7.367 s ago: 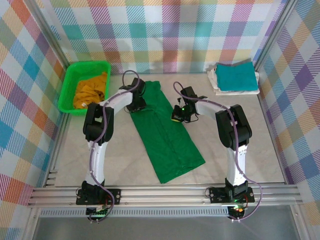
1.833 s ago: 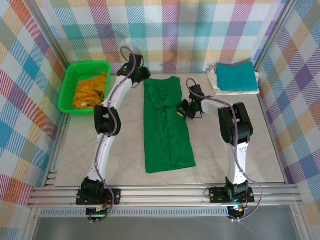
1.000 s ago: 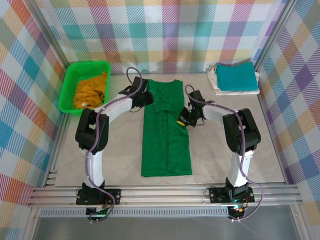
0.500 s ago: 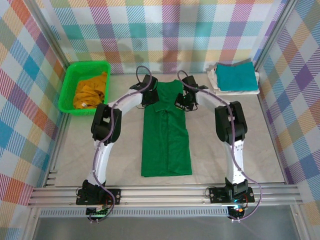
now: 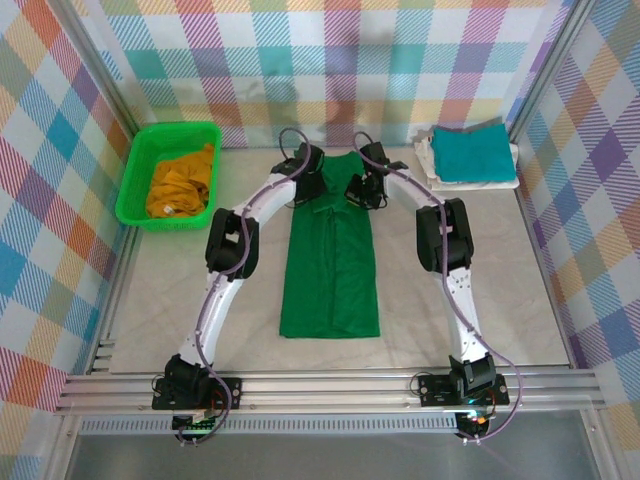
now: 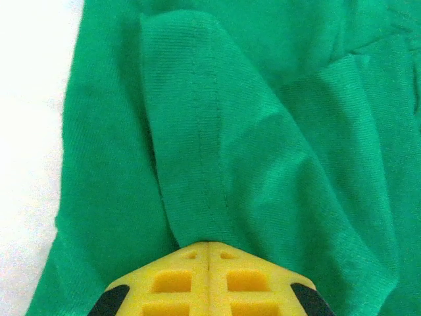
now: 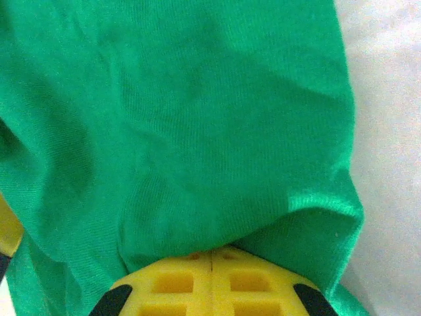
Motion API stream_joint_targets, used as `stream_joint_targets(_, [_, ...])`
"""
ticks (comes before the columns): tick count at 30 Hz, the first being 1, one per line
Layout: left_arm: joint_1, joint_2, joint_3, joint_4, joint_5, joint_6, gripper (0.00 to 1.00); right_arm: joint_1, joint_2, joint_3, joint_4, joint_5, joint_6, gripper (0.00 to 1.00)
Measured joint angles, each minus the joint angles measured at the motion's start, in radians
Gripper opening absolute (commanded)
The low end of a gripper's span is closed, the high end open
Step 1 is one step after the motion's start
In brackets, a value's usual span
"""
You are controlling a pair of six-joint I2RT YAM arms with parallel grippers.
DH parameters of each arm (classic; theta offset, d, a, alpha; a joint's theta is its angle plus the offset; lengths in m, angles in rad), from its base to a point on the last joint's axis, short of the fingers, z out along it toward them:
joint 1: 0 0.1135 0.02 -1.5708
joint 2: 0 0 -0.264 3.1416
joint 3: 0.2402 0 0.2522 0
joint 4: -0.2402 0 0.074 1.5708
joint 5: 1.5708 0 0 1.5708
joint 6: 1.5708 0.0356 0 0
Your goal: Fold and stack the t-shirts
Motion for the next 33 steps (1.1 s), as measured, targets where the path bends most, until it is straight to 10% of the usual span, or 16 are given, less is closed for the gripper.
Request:
stream_joint_targets(10, [0.069,0.155,0.244,0.027,0.074,-0.051,0.0,-0.033,0.223,0.396,-0.095,-0.026,0.026,0.0])
stream_joint_targets(19, [0.117,0.132,0.248,0.003,0.051,-0.005,0.48,-0.039,0.196,0.397,-0.158,-0.046,0.002,0.25])
stream_joint_targets(27, [0.166,-0.037,0.278,-0.055,0.106,0.064,0.53,-0.039,-0.11,0.238,-0.181,-0.133,-0.06,0.34])
stream_joint_targets(29, [0.159,-0.175,0.176,-0.042,0.109,0.089,0.53,-0.038,-0.282,0.075,-0.125,-0.151,-0.08,0.36])
stream_joint_targets(33, [0.116,-0.767,-0.59,0.279,0.128,0.074,0.66,-0.037,-0.75,-0.48,0.111,-0.178,-0.113,0.46])
